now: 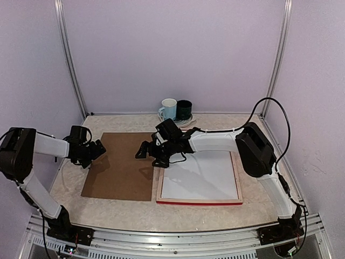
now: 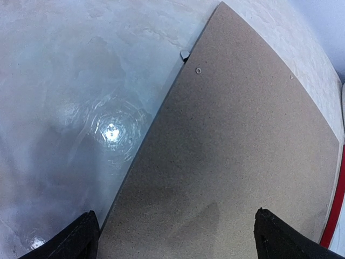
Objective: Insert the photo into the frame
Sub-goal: Move the backboard to the center of the board.
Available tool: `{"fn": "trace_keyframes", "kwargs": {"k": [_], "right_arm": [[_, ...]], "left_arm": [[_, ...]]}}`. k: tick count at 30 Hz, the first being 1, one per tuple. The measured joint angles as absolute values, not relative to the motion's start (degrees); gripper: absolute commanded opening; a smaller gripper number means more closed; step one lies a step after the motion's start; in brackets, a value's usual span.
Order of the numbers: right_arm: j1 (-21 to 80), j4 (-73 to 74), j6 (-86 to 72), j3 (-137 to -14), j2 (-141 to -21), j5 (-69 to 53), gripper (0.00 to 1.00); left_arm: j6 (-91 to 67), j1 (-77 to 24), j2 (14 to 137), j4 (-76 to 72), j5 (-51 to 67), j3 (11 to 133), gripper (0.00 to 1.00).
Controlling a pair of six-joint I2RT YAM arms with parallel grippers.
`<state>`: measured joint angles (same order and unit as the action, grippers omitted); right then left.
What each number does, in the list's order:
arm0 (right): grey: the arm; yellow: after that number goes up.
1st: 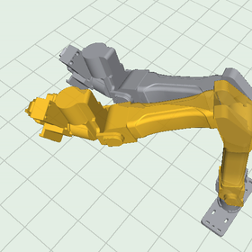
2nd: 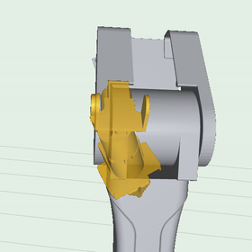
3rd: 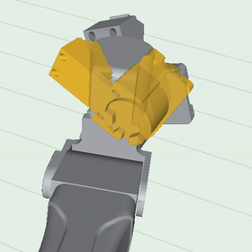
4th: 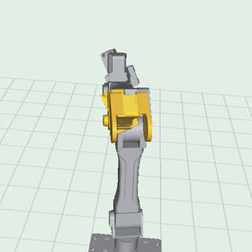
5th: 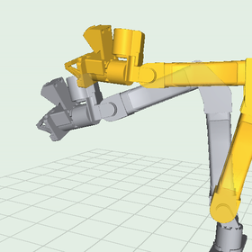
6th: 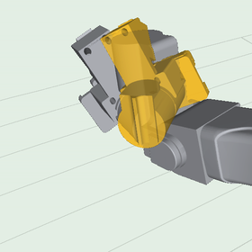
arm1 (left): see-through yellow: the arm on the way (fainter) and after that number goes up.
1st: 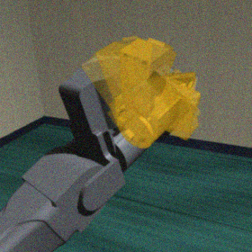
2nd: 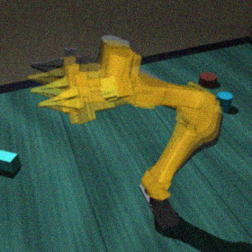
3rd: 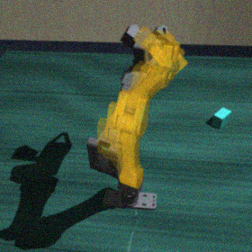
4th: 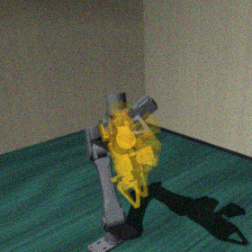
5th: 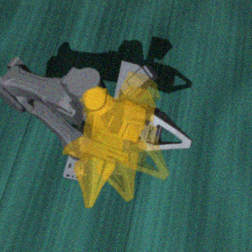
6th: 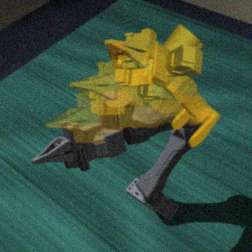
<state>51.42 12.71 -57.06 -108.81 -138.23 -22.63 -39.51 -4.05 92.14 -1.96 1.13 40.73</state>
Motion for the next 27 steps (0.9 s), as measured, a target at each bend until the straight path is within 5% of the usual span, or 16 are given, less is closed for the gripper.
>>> {"fn": "trace_keyframes", "kwargs": {"k": [27], "right_arm": [[53.7,22.5,-60.5,-117.0,-140.9,-7.0,0.99]], "left_arm": [[-40.5,-7.6,85.9,0.3,-8.2,37.1,0.99]]}}
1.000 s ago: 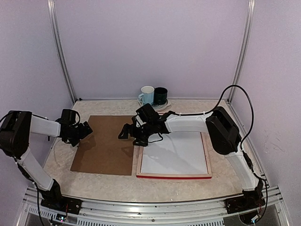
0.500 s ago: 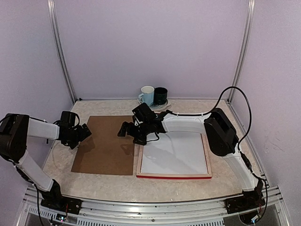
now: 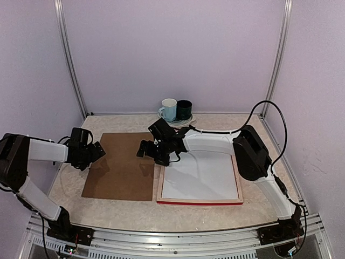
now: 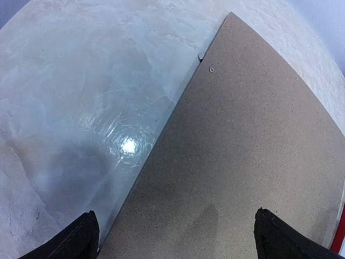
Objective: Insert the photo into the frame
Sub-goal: Move the backboard to the center of the board, then turn over the backboard.
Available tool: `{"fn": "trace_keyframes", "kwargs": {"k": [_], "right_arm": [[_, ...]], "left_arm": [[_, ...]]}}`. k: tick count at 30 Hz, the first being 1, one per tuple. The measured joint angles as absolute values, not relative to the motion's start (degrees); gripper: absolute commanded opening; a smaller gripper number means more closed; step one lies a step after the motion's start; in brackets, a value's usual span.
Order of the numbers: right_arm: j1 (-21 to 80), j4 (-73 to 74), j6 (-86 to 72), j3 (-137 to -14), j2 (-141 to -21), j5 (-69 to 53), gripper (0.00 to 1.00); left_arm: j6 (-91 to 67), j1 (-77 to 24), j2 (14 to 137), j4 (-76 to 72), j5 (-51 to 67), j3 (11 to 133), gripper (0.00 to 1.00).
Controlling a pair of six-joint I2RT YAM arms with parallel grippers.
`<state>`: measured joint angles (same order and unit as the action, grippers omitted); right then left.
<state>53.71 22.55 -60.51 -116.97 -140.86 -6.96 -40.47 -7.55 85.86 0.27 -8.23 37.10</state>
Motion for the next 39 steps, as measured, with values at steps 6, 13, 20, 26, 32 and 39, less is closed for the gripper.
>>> {"fn": "trace_keyframes", "kwargs": {"k": [6,13,20,26,32,39], "right_arm": [[53.7,23.9,-60.4,-121.7,-143.9,-6.9,0.99],[53.7,23.9,-59.9,-121.9,-144.0,-7.3,0.99],[53.5,18.5,-58.3,-118.2,-143.0,-10.0,0.99],[53.0,10.4,-57.2,-110.2,-139.5,-13.1,0.99],[52.5,5.7,-56.6,-105.1,-137.1,-17.4,0.99],[51.7,-2.3,-58.3,-96.2,-132.9,-23.9,0.99]], "left_arm": [[-40.4,-9.1,86.5,-0.8,-8.5,35.9,0.99],[-40.0,-9.4,87.6,-1.6,-9.6,35.3,0.99],[-39.2,-9.3,88.6,-3.0,-11.0,35.3,0.99],[-38.8,-9.3,88.7,-3.2,-11.2,35.3,0.99],[-38.7,-9.3,88.8,-3.3,-11.3,35.3,0.99],[-38.7,-9.3,88.8,-3.3,-11.0,35.3,0.99]]}}
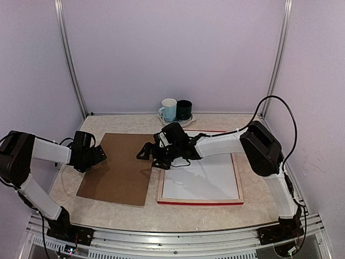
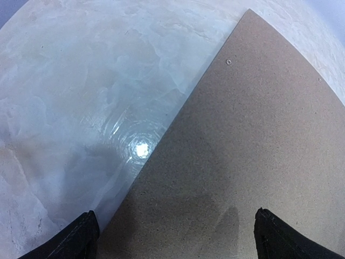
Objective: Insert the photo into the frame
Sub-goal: Turn over the backboard.
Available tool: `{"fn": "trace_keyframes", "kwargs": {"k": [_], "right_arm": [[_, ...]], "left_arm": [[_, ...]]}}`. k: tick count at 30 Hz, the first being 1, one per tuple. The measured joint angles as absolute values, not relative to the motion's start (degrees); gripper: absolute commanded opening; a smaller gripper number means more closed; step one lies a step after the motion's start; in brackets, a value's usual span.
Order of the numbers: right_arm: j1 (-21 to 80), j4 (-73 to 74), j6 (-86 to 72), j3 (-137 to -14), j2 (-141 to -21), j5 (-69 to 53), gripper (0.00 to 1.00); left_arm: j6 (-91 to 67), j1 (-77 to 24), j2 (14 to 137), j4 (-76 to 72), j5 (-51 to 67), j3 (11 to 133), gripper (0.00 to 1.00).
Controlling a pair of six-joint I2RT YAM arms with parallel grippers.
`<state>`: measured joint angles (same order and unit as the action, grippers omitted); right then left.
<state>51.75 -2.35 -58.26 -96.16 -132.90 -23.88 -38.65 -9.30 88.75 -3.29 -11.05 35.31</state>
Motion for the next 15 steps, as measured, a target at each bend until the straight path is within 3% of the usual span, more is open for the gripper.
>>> {"fn": "trace_keyframes", "kwargs": {"k": [15], "right_arm": [[49.8,-15.4,-61.0,-86.2,-123.7,-28.8,0.99]], "left_arm": [[-39.7,-11.9,86.4,-1.1,-9.1,34.4,0.99]]}}
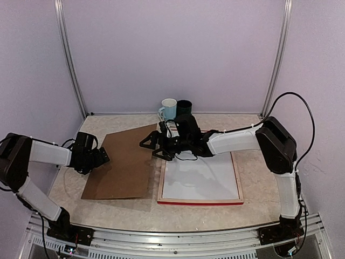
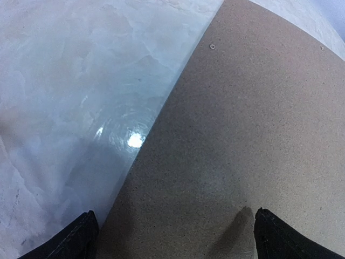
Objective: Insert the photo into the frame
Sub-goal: Turn over the backboard.
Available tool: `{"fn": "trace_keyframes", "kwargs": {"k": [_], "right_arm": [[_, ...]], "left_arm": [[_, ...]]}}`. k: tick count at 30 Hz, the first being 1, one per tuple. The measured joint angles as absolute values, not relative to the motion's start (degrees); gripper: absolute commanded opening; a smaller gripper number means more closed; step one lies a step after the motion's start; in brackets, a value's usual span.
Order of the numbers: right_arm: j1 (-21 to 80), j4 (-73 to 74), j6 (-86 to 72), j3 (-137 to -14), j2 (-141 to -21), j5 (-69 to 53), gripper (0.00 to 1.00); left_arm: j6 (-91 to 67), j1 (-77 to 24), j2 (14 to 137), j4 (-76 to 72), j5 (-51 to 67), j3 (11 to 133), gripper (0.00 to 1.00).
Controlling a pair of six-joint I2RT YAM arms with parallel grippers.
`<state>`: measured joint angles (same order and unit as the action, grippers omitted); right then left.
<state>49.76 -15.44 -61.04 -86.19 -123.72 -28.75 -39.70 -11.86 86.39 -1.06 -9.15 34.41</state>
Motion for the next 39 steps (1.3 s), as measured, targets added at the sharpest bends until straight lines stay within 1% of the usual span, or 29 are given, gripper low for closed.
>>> {"fn": "trace_keyframes", "kwargs": {"k": [10,17,29,39], "right_arm": [[47.3,-19.3,-62.1,-72.2,-117.8,-27.8,0.99],[46.5,-19.7,-62.7,-65.3,-114.8,-27.0,0.99],[46.2,-17.4,-60.9,-64.6,-114.1,-25.9,0.99],[46.3,-14.4,-59.6,-64.6,-112.7,-25.4,0.99]], "left_arm": [[-42.7,-20.3,85.1,-0.4,-9.5,33.6,0.99],[-44.6,-25.3,85.1,-0.4,-10.2,33.6,0.99],[-45.3,-26.5,85.2,-0.4,-10.7,33.8,0.99],[-44.9,-23.6,82.3,-0.5,-9.0,34.3,0.99]]}}
